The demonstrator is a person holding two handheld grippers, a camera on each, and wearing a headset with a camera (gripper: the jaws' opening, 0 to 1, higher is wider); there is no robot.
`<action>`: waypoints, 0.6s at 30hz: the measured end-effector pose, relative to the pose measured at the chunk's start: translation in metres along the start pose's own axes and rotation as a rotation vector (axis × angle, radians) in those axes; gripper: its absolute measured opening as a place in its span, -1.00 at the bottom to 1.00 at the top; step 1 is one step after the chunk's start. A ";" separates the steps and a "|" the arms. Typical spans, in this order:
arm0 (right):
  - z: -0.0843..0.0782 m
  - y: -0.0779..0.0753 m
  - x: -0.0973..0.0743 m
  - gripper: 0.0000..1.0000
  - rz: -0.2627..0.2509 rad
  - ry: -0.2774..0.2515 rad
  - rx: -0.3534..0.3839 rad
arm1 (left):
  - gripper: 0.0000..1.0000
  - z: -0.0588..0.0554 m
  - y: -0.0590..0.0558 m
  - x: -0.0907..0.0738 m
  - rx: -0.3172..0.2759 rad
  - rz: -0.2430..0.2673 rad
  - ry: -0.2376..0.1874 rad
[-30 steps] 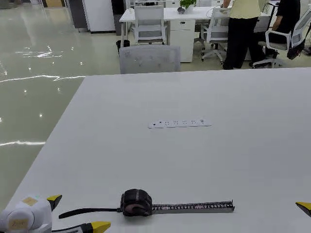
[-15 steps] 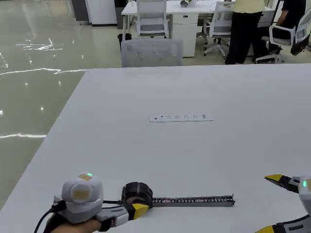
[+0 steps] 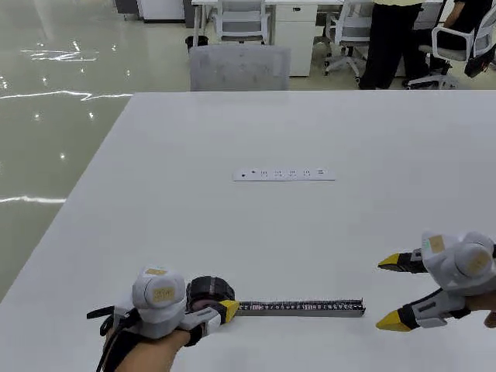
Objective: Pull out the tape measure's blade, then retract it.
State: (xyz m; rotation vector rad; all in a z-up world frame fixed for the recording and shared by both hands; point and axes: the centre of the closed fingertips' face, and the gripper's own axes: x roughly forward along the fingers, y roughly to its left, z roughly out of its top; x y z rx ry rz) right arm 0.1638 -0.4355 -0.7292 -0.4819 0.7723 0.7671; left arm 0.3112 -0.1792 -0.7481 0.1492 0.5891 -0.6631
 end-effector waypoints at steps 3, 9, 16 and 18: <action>-0.008 -0.005 0.010 0.15 0.021 0.038 -0.013 | 0.90 0.003 -0.003 0.001 0.009 -0.006 -0.008; -0.016 -0.006 0.023 0.10 0.063 0.098 -0.042 | 0.90 0.006 -0.005 0.013 0.031 -0.014 -0.020; -0.029 -0.010 0.036 0.01 0.101 0.161 -0.050 | 0.83 0.003 -0.007 0.018 0.029 0.001 -0.018; -0.037 -0.013 0.039 -0.09 0.107 0.193 -0.100 | 0.81 0.000 -0.008 0.017 0.029 0.003 -0.010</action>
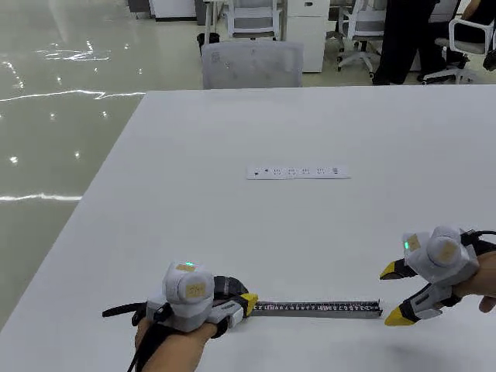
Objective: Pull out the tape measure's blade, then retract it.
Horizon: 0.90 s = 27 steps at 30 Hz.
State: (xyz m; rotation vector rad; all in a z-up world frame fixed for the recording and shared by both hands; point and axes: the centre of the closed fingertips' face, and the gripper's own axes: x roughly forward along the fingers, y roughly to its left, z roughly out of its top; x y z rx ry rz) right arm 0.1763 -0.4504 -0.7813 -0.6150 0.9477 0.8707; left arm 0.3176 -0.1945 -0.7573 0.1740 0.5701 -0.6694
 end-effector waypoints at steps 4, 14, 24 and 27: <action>-0.005 -0.001 0.007 -0.21 0.016 0.024 0.007 | 0.79 -0.003 0.000 -0.001 0.011 0.002 0.016; -0.008 -0.002 0.024 -0.44 0.047 0.040 0.049 | 0.71 -0.004 0.004 0.001 -0.016 0.006 0.035; -0.009 0.000 0.031 -0.71 0.066 0.057 0.054 | 0.58 -0.001 -0.004 0.003 -0.062 -0.032 0.012; -0.013 0.003 0.035 -0.72 0.074 0.083 0.017 | 0.52 -0.002 -0.006 0.004 -0.051 -0.036 0.010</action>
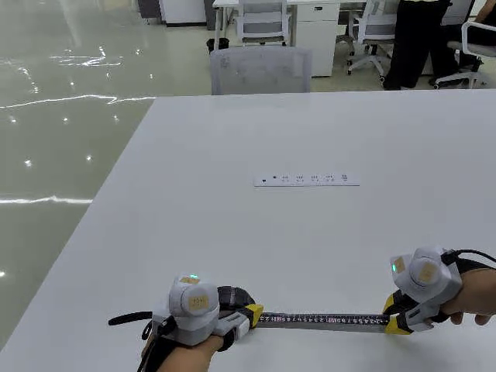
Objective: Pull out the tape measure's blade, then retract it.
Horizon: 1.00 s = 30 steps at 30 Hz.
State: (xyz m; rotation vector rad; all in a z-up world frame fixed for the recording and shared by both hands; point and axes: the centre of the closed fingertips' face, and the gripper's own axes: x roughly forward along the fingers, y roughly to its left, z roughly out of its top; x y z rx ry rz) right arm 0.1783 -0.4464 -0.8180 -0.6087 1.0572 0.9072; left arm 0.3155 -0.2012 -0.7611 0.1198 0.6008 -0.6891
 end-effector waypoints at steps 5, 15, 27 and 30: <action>0.000 -0.001 -0.001 -0.72 0.007 0.003 0.018 | 0.41 -0.007 -0.005 0.004 -0.040 -0.004 0.020; 0.000 0.000 0.000 -0.74 -0.008 0.030 0.089 | 0.30 -0.010 -0.007 0.012 -0.085 0.047 0.037; -0.001 0.000 0.002 -0.74 -0.007 0.053 0.082 | 0.21 -0.013 0.000 0.015 -0.061 0.112 0.064; -0.001 0.000 0.002 -0.74 -0.006 0.052 0.075 | 0.18 -0.013 0.000 0.015 -0.046 0.115 0.057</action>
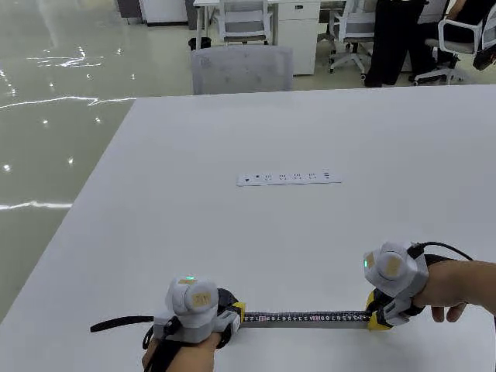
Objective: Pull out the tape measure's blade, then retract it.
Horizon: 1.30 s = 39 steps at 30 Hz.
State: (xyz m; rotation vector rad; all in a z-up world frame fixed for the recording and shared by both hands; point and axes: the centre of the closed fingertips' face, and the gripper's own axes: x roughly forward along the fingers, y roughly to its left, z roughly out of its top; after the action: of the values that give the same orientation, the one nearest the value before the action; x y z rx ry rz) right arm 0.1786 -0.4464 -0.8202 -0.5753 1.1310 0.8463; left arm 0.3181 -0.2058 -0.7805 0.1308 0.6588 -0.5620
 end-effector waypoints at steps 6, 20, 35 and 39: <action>0.000 0.000 0.000 -0.75 -0.008 -0.018 0.013 | 0.16 0.001 0.000 0.000 0.002 -0.003 -0.007; 0.013 0.002 0.004 -0.74 -0.032 -0.093 0.018 | 0.15 0.000 -0.001 -0.001 0.001 -0.022 -0.010; 0.024 0.003 0.006 -0.74 -0.021 -0.097 0.035 | 0.15 -0.001 -0.001 -0.003 0.000 -0.034 0.001; 0.026 0.004 0.007 -0.74 -0.020 -0.093 0.037 | 0.15 -0.001 -0.001 -0.003 -0.002 -0.038 0.005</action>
State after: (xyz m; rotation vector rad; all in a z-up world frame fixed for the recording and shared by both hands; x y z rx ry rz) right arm 0.1909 -0.4224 -0.8182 -0.5113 1.0528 0.8247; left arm 0.3154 -0.2050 -0.7797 0.1184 0.6676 -0.5976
